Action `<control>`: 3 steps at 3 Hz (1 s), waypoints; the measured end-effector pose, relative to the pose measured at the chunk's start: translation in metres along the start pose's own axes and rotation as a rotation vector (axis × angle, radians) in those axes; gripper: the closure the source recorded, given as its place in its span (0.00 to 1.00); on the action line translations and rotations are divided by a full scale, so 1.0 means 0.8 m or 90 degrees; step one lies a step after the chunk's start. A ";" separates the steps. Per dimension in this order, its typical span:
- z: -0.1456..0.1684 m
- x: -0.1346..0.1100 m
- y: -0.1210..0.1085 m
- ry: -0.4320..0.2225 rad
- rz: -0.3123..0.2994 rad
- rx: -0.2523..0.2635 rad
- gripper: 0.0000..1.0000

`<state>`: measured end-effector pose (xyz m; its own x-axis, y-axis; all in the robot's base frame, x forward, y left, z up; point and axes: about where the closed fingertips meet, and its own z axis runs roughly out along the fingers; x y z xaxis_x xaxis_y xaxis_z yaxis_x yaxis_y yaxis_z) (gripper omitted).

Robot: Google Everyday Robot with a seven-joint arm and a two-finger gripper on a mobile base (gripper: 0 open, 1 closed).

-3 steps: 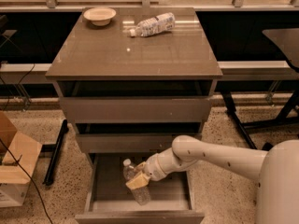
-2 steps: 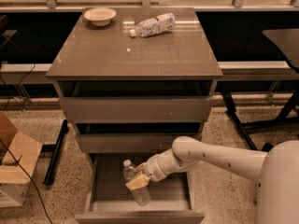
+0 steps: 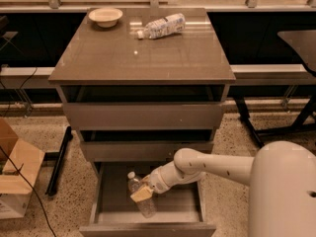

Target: Place water bottle into bottom drawer

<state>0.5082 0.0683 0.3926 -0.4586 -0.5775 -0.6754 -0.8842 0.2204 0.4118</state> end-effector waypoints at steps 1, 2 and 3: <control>0.032 0.027 -0.045 0.017 0.025 0.012 1.00; 0.061 0.052 -0.093 0.048 0.039 0.029 1.00; 0.093 0.083 -0.129 0.081 0.055 0.046 1.00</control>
Offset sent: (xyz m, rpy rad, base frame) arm 0.0753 -0.0085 -0.1420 -0.1720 0.0460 -0.0573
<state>0.5623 0.0660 0.2601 -0.5221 -0.6480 -0.5546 -0.8482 0.3264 0.4171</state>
